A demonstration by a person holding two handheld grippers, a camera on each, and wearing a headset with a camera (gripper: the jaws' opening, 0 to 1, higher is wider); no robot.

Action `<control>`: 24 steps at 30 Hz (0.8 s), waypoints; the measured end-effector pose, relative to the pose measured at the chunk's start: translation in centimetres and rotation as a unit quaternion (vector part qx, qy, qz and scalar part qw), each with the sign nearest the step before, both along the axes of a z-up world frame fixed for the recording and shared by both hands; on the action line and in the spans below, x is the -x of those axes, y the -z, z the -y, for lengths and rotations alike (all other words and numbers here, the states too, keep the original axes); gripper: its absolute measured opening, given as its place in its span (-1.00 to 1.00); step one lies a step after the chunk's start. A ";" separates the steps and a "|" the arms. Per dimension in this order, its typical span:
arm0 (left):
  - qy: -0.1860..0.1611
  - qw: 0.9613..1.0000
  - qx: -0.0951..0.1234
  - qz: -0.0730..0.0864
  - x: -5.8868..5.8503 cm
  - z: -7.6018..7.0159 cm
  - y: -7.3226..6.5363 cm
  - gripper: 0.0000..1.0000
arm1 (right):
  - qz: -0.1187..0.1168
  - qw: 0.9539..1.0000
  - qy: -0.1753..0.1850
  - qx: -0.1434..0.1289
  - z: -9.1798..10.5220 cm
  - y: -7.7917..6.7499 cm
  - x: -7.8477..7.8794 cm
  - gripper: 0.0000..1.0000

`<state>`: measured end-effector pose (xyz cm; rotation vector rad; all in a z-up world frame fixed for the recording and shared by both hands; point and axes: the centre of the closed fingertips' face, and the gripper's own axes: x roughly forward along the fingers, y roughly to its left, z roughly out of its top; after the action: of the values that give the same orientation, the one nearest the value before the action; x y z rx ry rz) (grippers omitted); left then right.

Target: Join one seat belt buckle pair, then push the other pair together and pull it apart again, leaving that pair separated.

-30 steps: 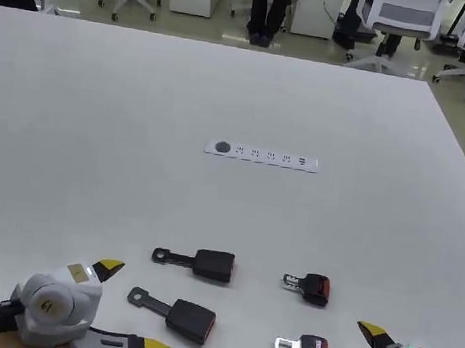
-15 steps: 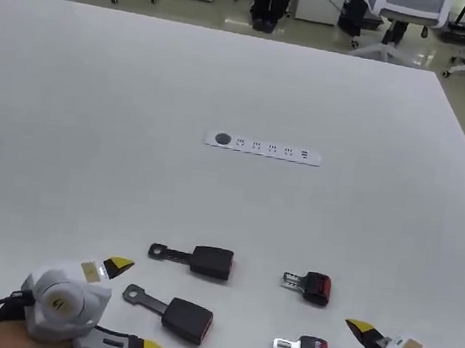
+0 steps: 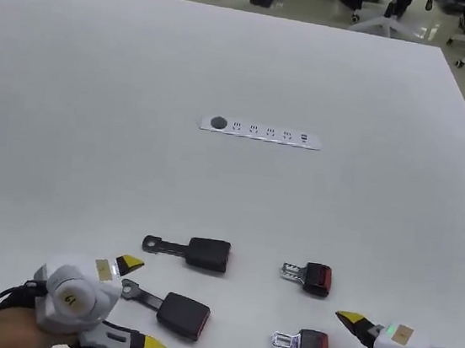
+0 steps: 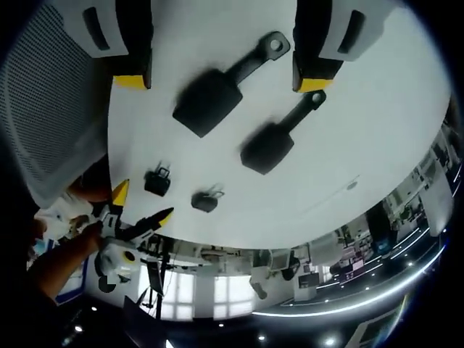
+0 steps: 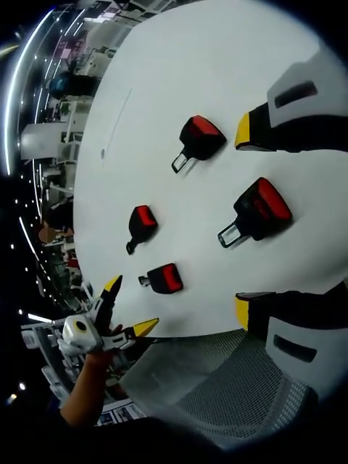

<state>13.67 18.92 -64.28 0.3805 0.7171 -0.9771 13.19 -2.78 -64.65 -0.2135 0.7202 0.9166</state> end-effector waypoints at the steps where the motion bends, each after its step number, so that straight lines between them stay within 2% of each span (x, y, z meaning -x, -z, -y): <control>1: 0.006 1.000 -0.002 -0.001 -0.1 0.2 0.2 0.61 | -0.001 1.000 -0.001 0.000 0.0 0.0 0.0 0.56; 7: 0.028 1.000 -0.005 -0.005 -1.0 1.1 0.6 0.54 | -0.020 1.000 -0.020 0.000 0.3 0.8 -0.7 0.49; 10: 0.048 0.999 -0.013 -0.007 -1.5 1.4 1.3 0.53 | -0.024 0.999 -0.035 0.004 0.1 1.1 -0.6 0.49; 14: 0.079 0.996 -0.028 -0.012 -1.4 1.8 2.3 0.50 | -0.036 0.998 -0.056 0.015 0.2 1.8 -0.5 0.49; 20: 0.133 0.990 -0.048 -0.018 -1.1 2.0 3.7 0.44 | -0.047 0.994 -0.097 0.031 0.5 3.0 0.0 0.41; 24: 0.173 0.983 -0.064 -0.019 -0.9 2.2 4.5 0.33 | -0.051 0.992 -0.114 0.034 0.5 3.2 0.2 0.32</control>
<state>14.60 16.68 -68.76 0.6150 0.7665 -1.2721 12.96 -3.29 -67.89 -0.3163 0.8347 1.1277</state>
